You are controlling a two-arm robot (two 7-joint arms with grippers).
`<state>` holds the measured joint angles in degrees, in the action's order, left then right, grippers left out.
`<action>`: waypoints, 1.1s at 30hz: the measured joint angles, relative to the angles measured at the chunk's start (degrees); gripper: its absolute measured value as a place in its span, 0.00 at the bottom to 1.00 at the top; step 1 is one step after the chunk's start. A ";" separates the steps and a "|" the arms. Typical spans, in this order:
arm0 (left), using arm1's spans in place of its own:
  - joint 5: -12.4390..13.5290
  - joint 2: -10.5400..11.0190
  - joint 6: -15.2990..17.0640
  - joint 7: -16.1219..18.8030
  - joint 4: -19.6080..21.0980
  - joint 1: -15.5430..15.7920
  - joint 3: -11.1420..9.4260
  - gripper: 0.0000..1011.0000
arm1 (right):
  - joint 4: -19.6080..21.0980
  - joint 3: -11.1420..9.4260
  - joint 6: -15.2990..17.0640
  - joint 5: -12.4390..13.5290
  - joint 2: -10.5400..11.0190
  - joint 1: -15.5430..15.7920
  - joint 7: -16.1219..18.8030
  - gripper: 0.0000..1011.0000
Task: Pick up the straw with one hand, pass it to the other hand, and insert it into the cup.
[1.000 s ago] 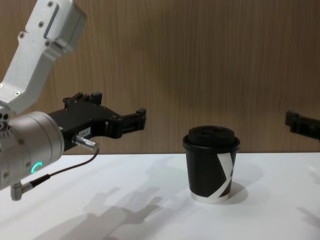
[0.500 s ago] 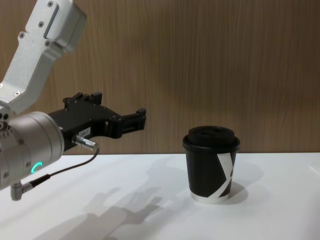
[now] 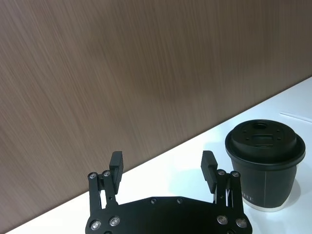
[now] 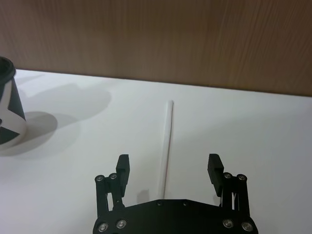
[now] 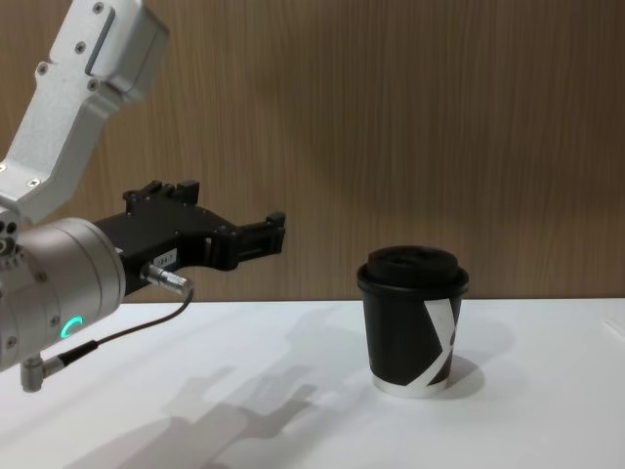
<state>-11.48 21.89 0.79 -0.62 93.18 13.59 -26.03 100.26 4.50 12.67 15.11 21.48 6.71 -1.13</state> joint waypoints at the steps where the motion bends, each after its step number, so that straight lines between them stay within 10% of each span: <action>1: 0.00 0.00 0.00 0.00 0.00 0.00 0.00 0.99 | -0.21 -0.05 0.12 0.07 -0.04 -0.03 0.01 0.99; 33: 0.00 0.00 0.00 0.00 0.00 0.00 0.00 0.99 | -5.86 -0.37 2.35 -0.93 -0.85 -1.33 1.97 0.99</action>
<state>-11.48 21.90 0.79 -0.62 93.17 13.59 -26.03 94.40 4.12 15.02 14.18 20.62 5.38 0.84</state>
